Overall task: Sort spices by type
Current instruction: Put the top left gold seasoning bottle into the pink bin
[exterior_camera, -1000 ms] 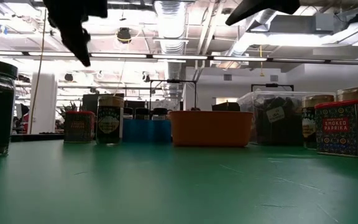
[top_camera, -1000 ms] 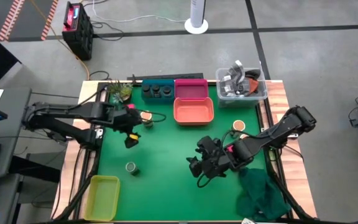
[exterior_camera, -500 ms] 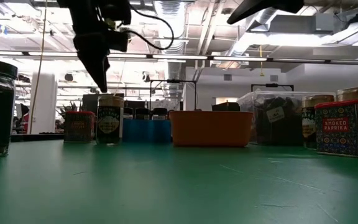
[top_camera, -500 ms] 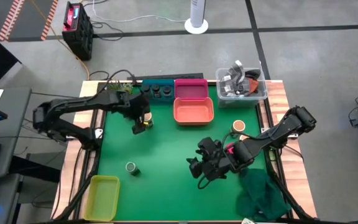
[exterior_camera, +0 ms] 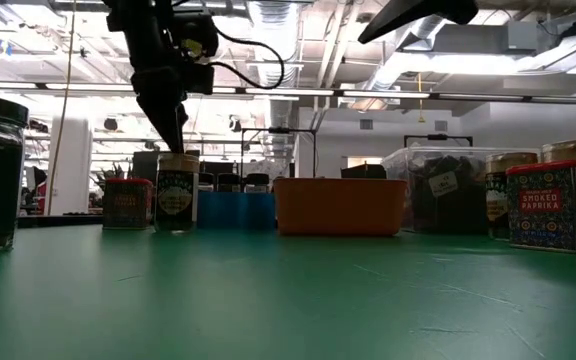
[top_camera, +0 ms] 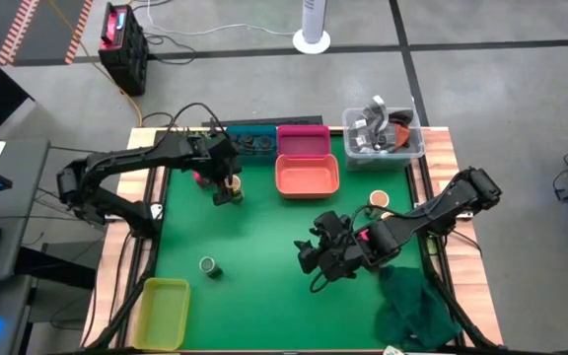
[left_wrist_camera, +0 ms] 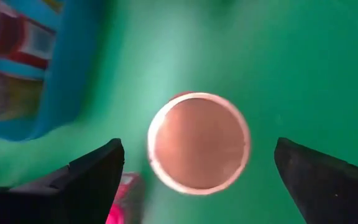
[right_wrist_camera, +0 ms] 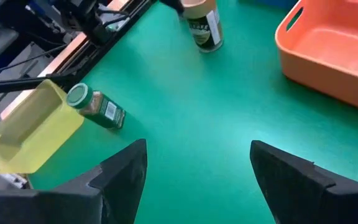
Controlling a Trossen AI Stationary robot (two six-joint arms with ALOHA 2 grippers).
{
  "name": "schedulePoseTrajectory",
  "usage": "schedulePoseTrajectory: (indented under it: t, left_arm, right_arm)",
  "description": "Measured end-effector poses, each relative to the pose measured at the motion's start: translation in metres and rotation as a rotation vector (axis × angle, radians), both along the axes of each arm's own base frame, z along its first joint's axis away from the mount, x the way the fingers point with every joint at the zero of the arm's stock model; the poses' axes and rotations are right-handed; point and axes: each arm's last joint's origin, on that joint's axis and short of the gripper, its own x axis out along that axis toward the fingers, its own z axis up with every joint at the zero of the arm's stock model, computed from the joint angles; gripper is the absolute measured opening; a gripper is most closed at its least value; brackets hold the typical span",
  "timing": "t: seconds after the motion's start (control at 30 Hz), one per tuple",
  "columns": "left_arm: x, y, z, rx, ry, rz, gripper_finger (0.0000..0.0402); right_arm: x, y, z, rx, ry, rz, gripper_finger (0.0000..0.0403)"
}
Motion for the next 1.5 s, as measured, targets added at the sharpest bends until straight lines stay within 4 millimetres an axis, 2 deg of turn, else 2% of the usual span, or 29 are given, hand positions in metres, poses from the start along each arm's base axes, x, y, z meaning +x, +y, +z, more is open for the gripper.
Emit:
schedulePoseTrajectory:
  t: [0.3,0.43,0.57,0.77,0.9,1.03,1.27,1.37,1.5]
  left_arm:
    - [0.018,0.009,-0.034,-0.073,0.117,-0.008,0.0399]
    - [0.02,0.011,-0.041,-0.072,0.146,-0.027,0.0392]
    - [0.022,0.011,-0.04,-0.055,0.127,-0.045,0.0354]
    - [0.022,0.011,-0.04,-0.058,0.121,-0.033,0.0271]
    - [0.022,0.009,-0.038,-0.12,0.112,-0.004,0.0269]
    - [0.026,0.01,-0.018,-0.152,0.092,-0.006,0.0269]
    - [0.045,0.018,0.043,-0.112,-0.037,-0.022,0.0269]
    - [0.059,0.026,0.064,-0.098,-0.076,-0.023,0.0269]
    - [0.081,0.045,0.076,-0.07,-0.109,-0.013,0.0269]
  right_arm:
    - [-0.002,-0.002,-0.001,-0.062,0.018,-0.015,0.0311]
    - [-0.001,-0.004,-0.001,-0.061,0.019,-0.019,0.0311]
    - [-0.002,-0.005,-0.002,-0.057,0.03,-0.03,0.0311]
    - [-0.004,-0.002,-0.003,-0.048,0.035,-0.027,0.0311]
    - [-0.006,-0.002,-0.004,-0.012,0.063,-0.014,0.0311]
    - [-0.006,-0.001,-0.005,0.012,0.08,-0.001,0.0311]
    - [-0.006,0.0,-0.005,0.058,0.073,-0.006,0.0311]
    - [-0.003,0.001,-0.009,0.051,0.077,-0.009,0.0311]
    - [0.004,0.001,-0.019,0.02,0.093,-0.024,0.0311]
